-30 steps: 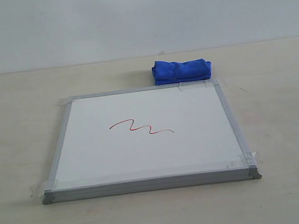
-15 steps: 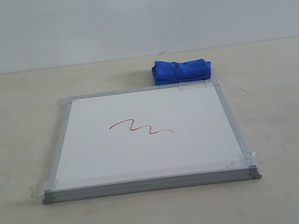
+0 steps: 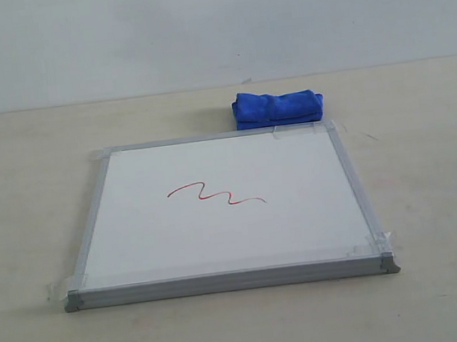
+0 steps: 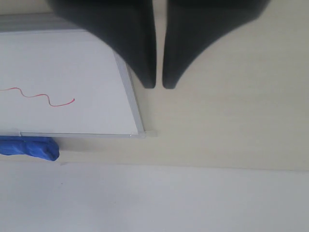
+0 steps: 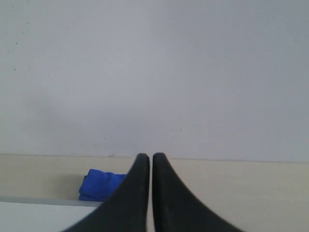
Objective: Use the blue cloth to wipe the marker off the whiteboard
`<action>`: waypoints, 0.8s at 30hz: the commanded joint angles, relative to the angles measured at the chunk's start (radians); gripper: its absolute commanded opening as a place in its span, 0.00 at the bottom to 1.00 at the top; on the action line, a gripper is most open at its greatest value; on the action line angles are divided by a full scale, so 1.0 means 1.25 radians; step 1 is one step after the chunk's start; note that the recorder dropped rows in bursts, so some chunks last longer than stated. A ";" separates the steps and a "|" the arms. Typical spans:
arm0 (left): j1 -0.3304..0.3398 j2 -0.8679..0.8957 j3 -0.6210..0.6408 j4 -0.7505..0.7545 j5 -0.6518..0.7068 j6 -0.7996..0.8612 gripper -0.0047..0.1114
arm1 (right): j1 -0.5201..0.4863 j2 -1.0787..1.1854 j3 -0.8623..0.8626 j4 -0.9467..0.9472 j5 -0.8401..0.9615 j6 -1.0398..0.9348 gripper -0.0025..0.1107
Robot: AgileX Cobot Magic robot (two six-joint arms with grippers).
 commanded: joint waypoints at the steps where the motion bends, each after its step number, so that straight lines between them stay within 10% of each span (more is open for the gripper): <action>1: 0.002 -0.003 0.002 0.001 -0.006 0.003 0.08 | -0.003 0.026 -0.006 0.001 -0.047 0.004 0.02; 9: 0.002 -0.003 0.002 0.001 -0.006 0.003 0.08 | 0.013 0.250 -0.019 0.001 -0.137 -0.047 0.02; 24: 0.002 -0.003 0.002 0.001 -0.006 0.003 0.08 | 0.235 0.793 -0.493 0.002 0.241 -0.220 0.02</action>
